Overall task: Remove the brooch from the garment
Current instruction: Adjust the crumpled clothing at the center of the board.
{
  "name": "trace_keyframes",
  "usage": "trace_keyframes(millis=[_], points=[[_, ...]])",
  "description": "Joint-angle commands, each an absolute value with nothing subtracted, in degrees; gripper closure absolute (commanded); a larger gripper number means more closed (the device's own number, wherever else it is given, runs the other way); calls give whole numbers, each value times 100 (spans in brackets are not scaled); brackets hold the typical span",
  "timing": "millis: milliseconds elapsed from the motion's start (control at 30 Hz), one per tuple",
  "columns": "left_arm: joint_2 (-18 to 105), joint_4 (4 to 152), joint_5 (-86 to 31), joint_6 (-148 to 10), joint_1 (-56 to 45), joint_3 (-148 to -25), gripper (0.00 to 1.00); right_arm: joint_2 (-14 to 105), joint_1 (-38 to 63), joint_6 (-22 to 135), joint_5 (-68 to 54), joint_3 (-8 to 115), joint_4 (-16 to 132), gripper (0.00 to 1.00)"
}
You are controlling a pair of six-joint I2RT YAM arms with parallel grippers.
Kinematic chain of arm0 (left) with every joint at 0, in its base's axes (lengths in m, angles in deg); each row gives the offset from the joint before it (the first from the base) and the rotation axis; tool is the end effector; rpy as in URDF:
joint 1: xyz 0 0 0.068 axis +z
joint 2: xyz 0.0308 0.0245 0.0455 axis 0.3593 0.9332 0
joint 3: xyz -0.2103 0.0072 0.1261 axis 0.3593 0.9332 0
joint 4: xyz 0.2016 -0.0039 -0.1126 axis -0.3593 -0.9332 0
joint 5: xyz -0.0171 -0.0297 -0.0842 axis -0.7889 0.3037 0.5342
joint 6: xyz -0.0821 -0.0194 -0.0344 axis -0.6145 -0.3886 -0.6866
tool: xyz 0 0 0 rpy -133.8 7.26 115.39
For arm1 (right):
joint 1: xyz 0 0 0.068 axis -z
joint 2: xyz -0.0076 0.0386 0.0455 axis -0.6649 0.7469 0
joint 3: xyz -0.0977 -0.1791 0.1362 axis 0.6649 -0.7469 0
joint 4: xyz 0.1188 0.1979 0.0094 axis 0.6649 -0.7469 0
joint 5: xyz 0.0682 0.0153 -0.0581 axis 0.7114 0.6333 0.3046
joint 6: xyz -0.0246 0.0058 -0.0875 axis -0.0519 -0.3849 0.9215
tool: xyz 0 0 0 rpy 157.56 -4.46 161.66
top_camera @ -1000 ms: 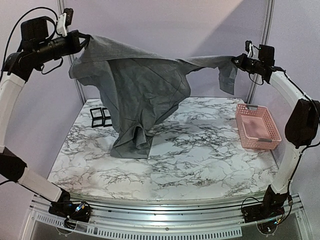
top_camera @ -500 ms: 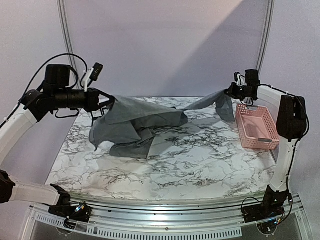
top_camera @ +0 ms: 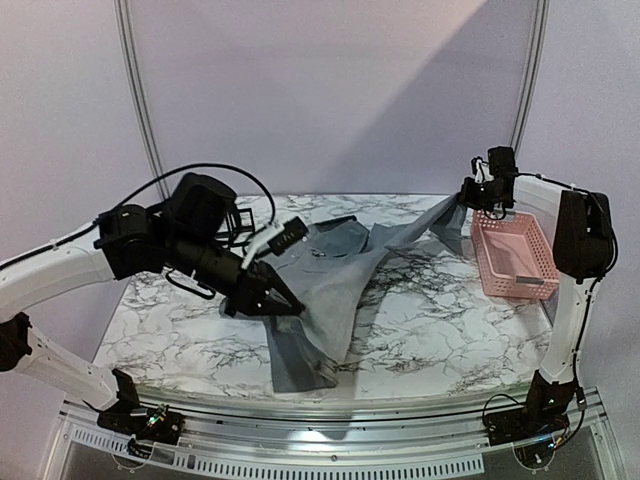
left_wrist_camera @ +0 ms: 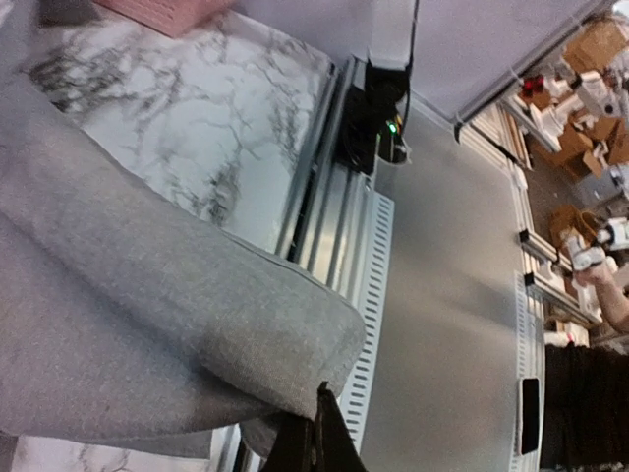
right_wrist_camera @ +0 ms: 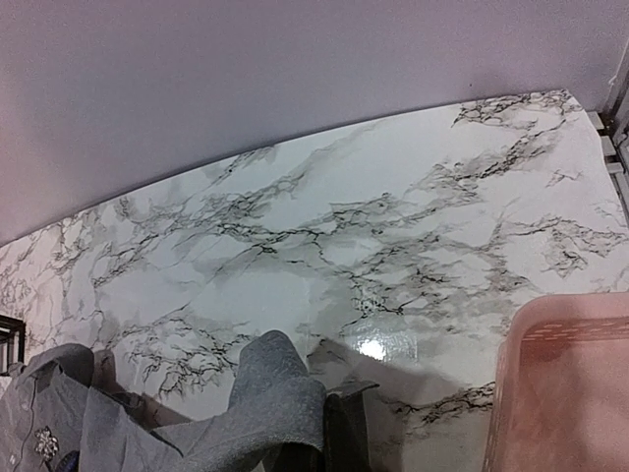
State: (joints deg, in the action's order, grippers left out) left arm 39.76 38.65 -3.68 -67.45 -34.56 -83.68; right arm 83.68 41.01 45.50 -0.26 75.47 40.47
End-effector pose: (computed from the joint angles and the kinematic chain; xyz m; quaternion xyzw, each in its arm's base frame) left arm 0.1182 -0.2493 0.2965 0.4443 0.7573 -0.4313 0.2074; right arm 0.4705 0.0258 0.1989 0.0808 0.8971 0.1790 0.3957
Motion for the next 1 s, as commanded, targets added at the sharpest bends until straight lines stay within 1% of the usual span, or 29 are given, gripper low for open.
trace_keyframes(millis=[0,67,100,133,167,200,233,267,300,333,367,433,500,633,733,800,967], points=[[4533,4069,-467,-6920,-4340,-8398,100,8313,4121,4583,-308,7496,4025,100],[4712,4382,-267,-7058,-4488,-8381,100,8342,4119,4567,-252,7503,4065,100],[4780,4665,-156,-7147,-4538,-8341,98,8361,4115,4559,-221,7514,4084,100],[4845,4878,-45,-7227,-4565,-8307,94,8378,4119,4554,-198,7531,4087,100],[4925,5044,6,-7310,-4592,-8268,80,8400,4122,4546,-173,7549,4080,98],[5012,5082,0,-7324,-4614,-8301,65,8412,4123,4553,-148,7575,4069,93],[5096,5075,-66,-7315,-4618,-8340,51,8412,4117,4574,-121,7589,4054,87],[5162,5040,-164,-7312,-4618,-8380,36,8404,4123,4585,-83,7591,4048,77],[5202,5012,-303,-7309,-4618,-8410,25,8369,4117,4620,-30,7586,4056,67],[5209,4992,-490,-7314,-4612,-8428,17,8318,4115,4638,19,7583,4056,59],[5182,4978,-652,-7305,-4591,-8434,13,8275,4119,4662,69,7568,4068,52],[5086,4949,-1099,-7330,-4495,-8458,8,8120,4121,4746,196,7556,4099,38],[4960,4920,-1500,-7436,-4259,-8443,7,7892,4111,4825,333,7547,4131,28],[4617,5009,-2221,-7812,-3449,-8216,4,7441,3936,5031,387,7517,4163,17],[4393,5066,-2728,-8144,-2848,-7930,1,7124,3726,5056,285,7429,4138,15],[4311,4985,-2985,-8336,-2519,-7716,0,6855,3589,5009,196,7311,4053,14],[4275,4231,-3805,-8607,-1937,-7238,0,6414,3239,4742,-113,6804,3504,15]])
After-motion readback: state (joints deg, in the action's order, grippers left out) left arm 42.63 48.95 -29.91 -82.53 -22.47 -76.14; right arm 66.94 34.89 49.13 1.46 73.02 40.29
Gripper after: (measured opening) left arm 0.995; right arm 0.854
